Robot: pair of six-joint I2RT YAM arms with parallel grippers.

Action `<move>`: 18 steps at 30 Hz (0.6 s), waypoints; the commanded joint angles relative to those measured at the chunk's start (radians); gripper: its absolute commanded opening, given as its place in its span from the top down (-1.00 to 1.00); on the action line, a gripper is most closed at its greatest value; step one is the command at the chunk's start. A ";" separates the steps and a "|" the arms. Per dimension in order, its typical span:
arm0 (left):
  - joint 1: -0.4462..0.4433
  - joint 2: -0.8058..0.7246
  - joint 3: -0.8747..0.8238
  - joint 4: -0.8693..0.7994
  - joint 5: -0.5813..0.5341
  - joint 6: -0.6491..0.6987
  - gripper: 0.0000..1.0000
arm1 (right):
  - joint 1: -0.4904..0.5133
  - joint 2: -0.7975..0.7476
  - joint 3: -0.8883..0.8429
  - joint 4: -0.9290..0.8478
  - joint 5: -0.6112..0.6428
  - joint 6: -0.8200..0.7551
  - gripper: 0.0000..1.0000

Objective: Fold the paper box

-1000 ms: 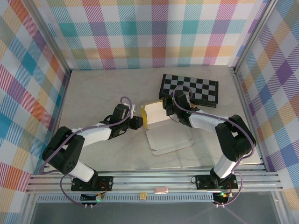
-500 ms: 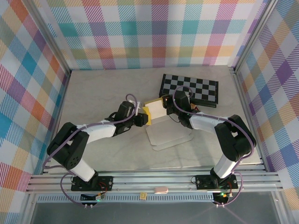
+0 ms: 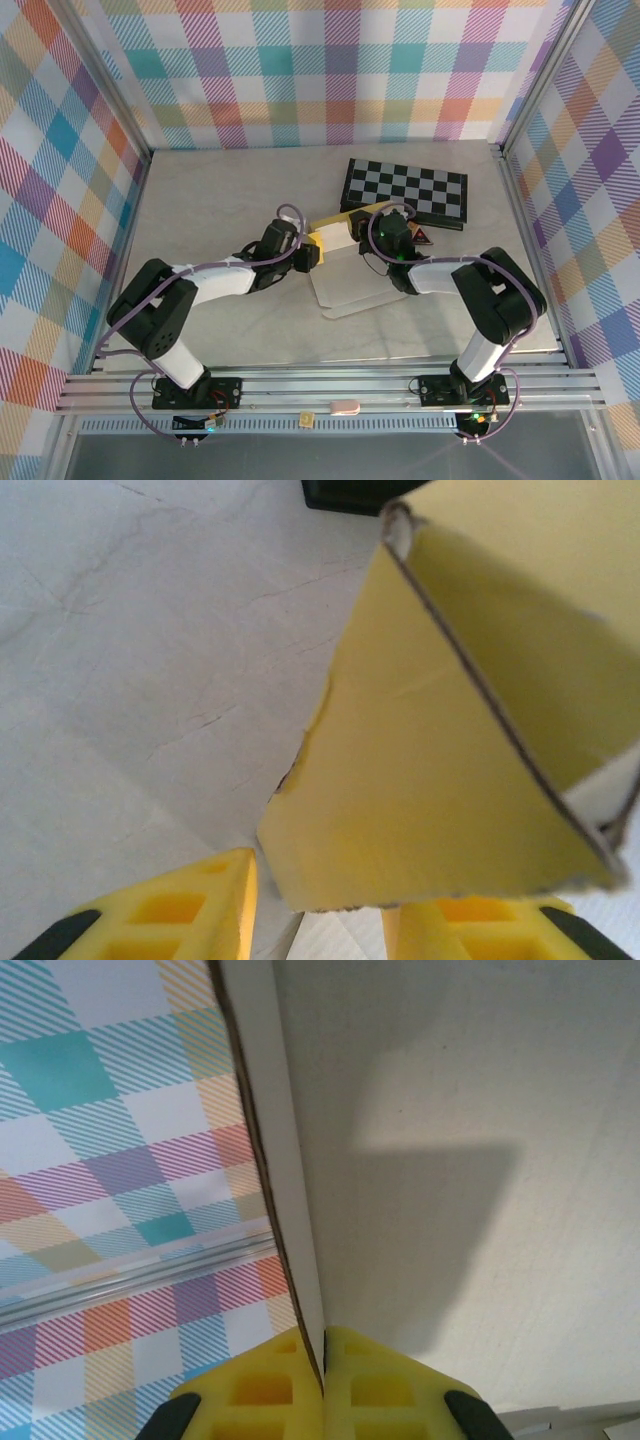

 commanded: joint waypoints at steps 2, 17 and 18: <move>-0.007 0.053 0.034 0.028 -0.084 0.006 0.31 | 0.029 0.034 -0.029 0.062 -0.070 -0.009 1.00; -0.036 0.094 0.074 0.021 -0.238 -0.048 0.66 | 0.053 0.075 -0.054 0.088 -0.067 -0.019 1.00; -0.037 0.095 0.077 0.017 -0.243 -0.053 0.73 | 0.053 0.079 -0.048 0.086 -0.070 -0.018 1.00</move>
